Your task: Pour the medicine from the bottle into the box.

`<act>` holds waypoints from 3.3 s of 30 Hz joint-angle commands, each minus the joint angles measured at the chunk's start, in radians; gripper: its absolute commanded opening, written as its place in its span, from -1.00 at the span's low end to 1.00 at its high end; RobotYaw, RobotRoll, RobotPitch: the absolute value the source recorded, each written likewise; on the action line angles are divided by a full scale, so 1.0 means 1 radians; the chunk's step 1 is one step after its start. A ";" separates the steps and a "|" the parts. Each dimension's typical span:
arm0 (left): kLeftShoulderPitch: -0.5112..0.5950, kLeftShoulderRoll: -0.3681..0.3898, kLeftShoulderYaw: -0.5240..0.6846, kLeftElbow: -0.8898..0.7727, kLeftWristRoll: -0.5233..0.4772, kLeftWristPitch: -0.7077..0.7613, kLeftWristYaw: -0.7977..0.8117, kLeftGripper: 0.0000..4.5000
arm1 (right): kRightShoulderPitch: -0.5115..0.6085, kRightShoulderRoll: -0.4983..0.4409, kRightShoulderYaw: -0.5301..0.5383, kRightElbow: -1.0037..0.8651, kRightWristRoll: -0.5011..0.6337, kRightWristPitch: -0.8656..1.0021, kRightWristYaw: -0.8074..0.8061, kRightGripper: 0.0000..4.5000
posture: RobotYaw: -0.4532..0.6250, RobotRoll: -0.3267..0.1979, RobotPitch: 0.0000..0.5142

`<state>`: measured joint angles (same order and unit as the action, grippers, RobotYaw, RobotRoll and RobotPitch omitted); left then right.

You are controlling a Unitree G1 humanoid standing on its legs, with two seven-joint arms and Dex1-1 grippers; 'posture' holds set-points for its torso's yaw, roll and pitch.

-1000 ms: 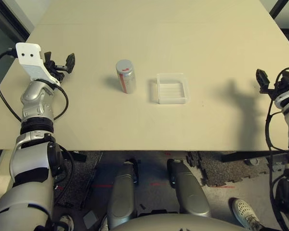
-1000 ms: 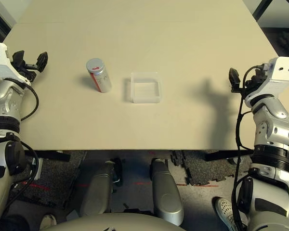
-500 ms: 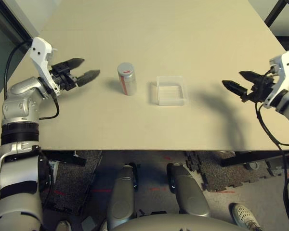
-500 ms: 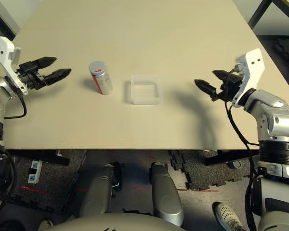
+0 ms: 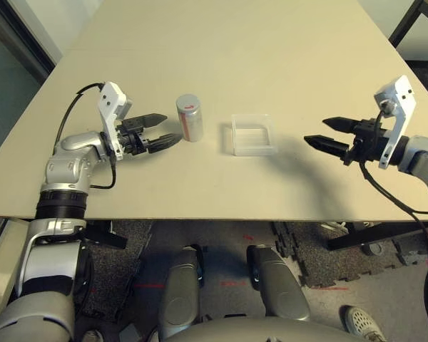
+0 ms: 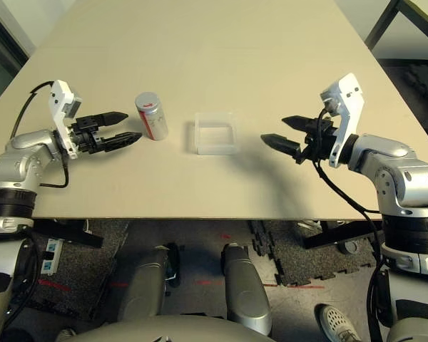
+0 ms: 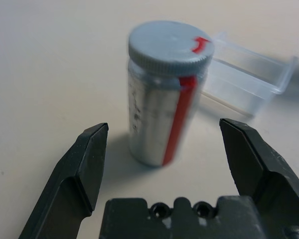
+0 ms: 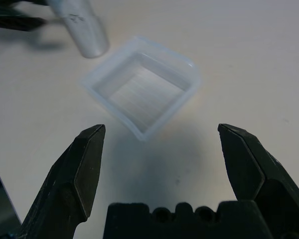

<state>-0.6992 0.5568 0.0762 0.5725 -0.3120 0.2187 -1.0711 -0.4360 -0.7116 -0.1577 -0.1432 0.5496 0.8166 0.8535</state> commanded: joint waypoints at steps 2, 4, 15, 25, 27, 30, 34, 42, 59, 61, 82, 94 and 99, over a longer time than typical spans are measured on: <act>-0.032 -0.042 -0.010 0.088 0.029 -0.066 0.024 0.99 | -0.026 0.025 0.035 -0.049 0.015 0.030 -0.032 1.00 | -0.50 0.25 -0.21; -0.042 -0.061 -0.014 0.114 0.035 -0.084 0.024 0.99 | -0.034 0.032 0.042 -0.054 0.017 0.036 -0.042 1.00 | -0.51 0.25 -0.21; -0.108 -0.136 -0.024 0.278 0.077 -0.193 0.038 0.99 | -0.070 0.073 0.078 -0.045 0.009 0.013 -0.060 1.00 | -0.55 0.25 -0.21; -0.152 -0.153 -0.018 0.355 0.097 -0.288 0.035 0.36 | -0.139 0.128 0.134 -0.040 0.001 -0.012 -0.053 1.00 | -0.54 0.25 -0.26; -0.154 -0.156 -0.019 0.342 0.092 -0.289 0.026 0.23 | -0.153 0.134 0.140 -0.040 0.002 -0.013 -0.052 1.00 | -0.53 0.25 -0.28; -0.165 -0.167 -0.030 0.293 0.078 -0.265 -0.011 0.23 | -0.184 0.143 0.148 -0.040 0.006 -0.017 -0.051 1.00 | -0.52 0.25 -0.30; -0.183 -0.179 -0.064 0.223 0.077 -0.204 -0.078 0.23 | -0.256 0.171 0.160 -0.034 -0.004 -0.021 -0.078 1.00 | -0.50 0.25 -0.33; -0.237 -0.222 -0.113 0.188 0.090 -0.159 -0.105 0.23 | -0.378 0.244 0.220 0.003 -0.078 -0.041 -0.150 1.00 | -0.51 0.25 -0.34; -0.311 -0.286 -0.129 0.267 0.121 -0.190 -0.083 0.23 | -0.430 0.347 0.285 0.030 -0.188 -0.071 -0.216 1.00 | -0.54 0.25 -0.34; -0.309 -0.290 -0.129 0.267 0.121 -0.192 -0.082 0.23 | -0.435 0.360 0.286 0.032 -0.197 -0.071 -0.228 1.00 | -0.54 0.25 -0.34; -0.301 -0.292 -0.124 0.254 0.123 -0.187 -0.082 0.23 | -0.422 0.369 0.310 0.042 -0.220 -0.057 -0.207 -1.00 | -0.52 0.25 -0.35; -0.301 -0.291 -0.126 0.262 0.128 -0.196 -0.081 0.23 | -0.436 0.376 0.296 0.053 -0.220 -0.065 -0.205 0.79 | -0.52 0.25 -0.36; -0.300 -0.293 -0.129 0.255 0.129 -0.199 -0.083 0.23 | -0.433 0.374 0.297 0.054 -0.222 -0.065 -0.204 1.00 | -0.52 0.25 -0.36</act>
<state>-1.0015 0.2664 -0.0440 0.8397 -0.1938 0.0277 -1.1476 -0.8654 -0.3378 0.1278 -0.0882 0.3297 0.7475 0.6442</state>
